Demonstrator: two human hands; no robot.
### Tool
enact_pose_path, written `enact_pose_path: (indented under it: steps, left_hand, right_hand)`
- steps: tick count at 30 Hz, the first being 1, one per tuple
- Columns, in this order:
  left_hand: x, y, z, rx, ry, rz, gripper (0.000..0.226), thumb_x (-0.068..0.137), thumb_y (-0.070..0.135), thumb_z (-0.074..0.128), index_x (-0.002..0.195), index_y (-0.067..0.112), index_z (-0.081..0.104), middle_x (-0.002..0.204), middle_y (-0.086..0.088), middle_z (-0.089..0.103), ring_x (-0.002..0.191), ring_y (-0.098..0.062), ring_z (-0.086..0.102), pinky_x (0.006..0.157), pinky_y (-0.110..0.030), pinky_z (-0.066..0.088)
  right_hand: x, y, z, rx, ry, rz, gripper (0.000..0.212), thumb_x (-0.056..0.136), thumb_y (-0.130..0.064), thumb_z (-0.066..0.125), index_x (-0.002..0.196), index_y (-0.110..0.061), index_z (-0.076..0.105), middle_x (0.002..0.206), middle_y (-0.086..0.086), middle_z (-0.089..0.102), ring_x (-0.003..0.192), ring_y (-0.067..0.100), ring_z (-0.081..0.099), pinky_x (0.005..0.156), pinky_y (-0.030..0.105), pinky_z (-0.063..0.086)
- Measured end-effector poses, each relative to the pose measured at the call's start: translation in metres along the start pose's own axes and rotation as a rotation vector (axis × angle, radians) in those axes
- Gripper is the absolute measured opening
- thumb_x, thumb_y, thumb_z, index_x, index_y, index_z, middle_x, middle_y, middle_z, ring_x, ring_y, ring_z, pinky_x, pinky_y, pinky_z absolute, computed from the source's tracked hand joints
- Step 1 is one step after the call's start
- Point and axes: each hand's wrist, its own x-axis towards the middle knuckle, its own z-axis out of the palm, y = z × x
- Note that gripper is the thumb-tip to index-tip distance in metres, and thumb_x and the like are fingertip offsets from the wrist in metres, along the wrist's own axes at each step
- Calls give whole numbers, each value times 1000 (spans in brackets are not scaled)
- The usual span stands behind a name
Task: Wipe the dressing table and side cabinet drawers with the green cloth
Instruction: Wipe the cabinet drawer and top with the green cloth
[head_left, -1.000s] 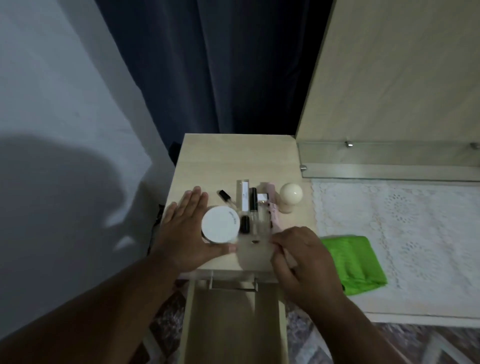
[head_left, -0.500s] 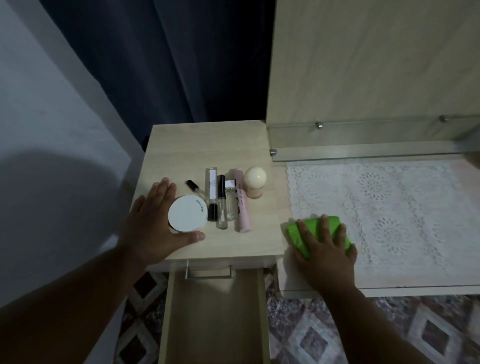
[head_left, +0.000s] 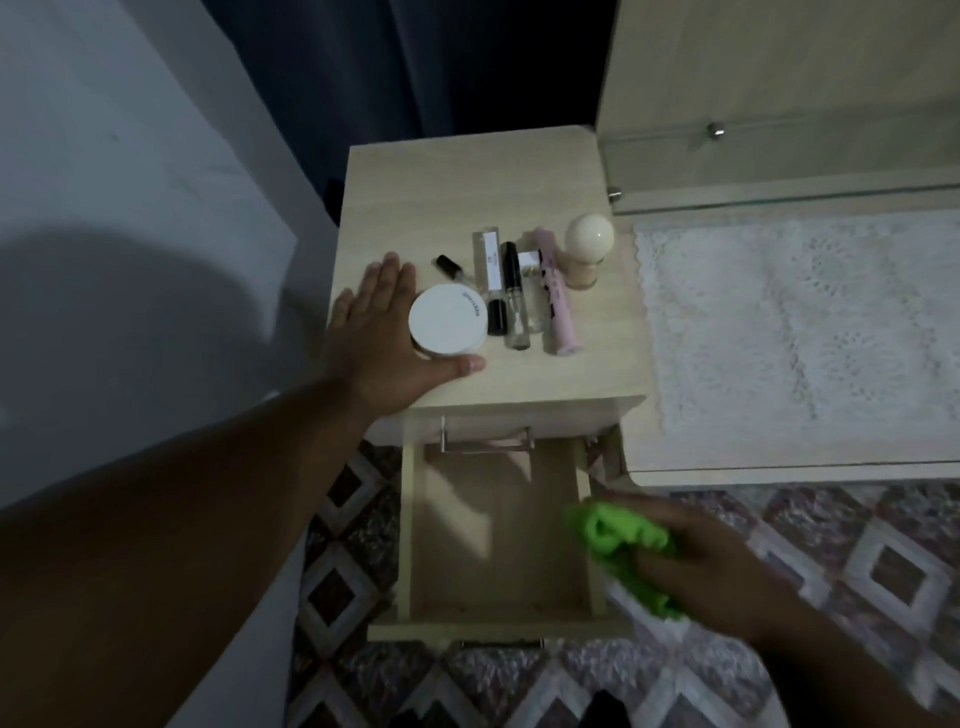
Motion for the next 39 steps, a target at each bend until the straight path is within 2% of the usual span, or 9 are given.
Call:
enact_pose_path:
  steps: [4, 9, 13, 17, 20, 25, 33, 36, 39]
  left_hand:
    - [1, -3, 3, -17, 20, 11, 144, 48, 105, 29, 160, 19, -2, 168, 1, -12, 153, -15, -11, 124, -41, -2]
    - [3, -5, 6, -27, 17, 14, 142, 50, 105, 31, 160, 21, -4, 167, 3, -14, 153, -13, -14, 124, -42, -4]
    - [3, -5, 8, -18, 6, 31, 139, 55, 102, 36, 160, 20, -5, 167, 3, -17, 152, -12, -16, 124, -42, -4]
    - [4, -5, 9, -14, 11, 25, 139, 56, 101, 37, 160, 20, -6, 167, 3, -17, 152, -13, -17, 124, -43, -5]
    - [4, -4, 9, -20, 2, 24, 139, 56, 101, 38, 160, 20, -7, 166, 2, -18, 152, -14, -19, 124, -43, -6]
    - [4, -4, 8, -28, -8, 29, 140, 56, 102, 36, 159, 19, -9, 166, 2, -21, 151, -14, -21, 124, -44, -6]
    - [4, -4, 10, -32, -5, 31, 141, 52, 103, 30, 159, 19, -8, 166, 2, -20, 151, -14, -21, 123, -44, -8]
    - [4, -3, 9, -21, -7, 29, 141, 53, 103, 31, 159, 19, -8, 166, 2, -19, 152, -14, -20, 123, -43, -8]
    - [3, -3, 8, -15, -6, 31, 140, 55, 103, 34, 159, 19, -7, 166, 1, -19, 152, -14, -19, 124, -43, -7]
  right_hand:
    - [54, 50, 76, -428, -29, -97, 53, 86, -11, 65, 126, -46, 59, 123, -28, 63, 110, -12, 58, 90, 7, 43]
    - [149, 97, 123, -1007, 159, 149, 57, 103, -26, 38, 158, -27, 22, 164, 9, 25, 151, 36, 20, 118, 50, 26]
    - [176, 113, 142, -940, 138, 365, 65, 102, -54, 29, 158, -29, 9, 167, 15, 5, 151, 46, 1, 120, 59, 12]
    - [187, 125, 167, -1022, -88, 109, 73, 90, -68, 16, 157, -41, 7, 167, 17, 7, 149, 53, 1, 116, 66, -5]
    - [187, 129, 150, -1149, -151, 54, 68, 89, -61, 15, 155, -44, 17, 165, 14, 21, 149, 50, 11, 115, 69, 5]
    - [211, 107, 133, -939, 106, 505, 58, 104, -49, 24, 158, -28, 19, 167, 12, 13, 152, 40, 9, 120, 59, 7]
    - [208, 126, 132, -1284, -75, 62, 55, 79, -47, 70, 131, -31, 64, 135, 19, 61, 122, 51, 56, 91, 69, 49]
    - [194, 114, 126, -1164, 110, 393, 61, 97, -47, 23, 148, -21, 45, 153, 22, 42, 138, 47, 41, 107, 58, 42]
    - [182, 113, 141, -1150, 8, 380, 56, 104, -45, 25, 157, -26, 19, 165, 22, 11, 148, 49, 13, 118, 58, 18]
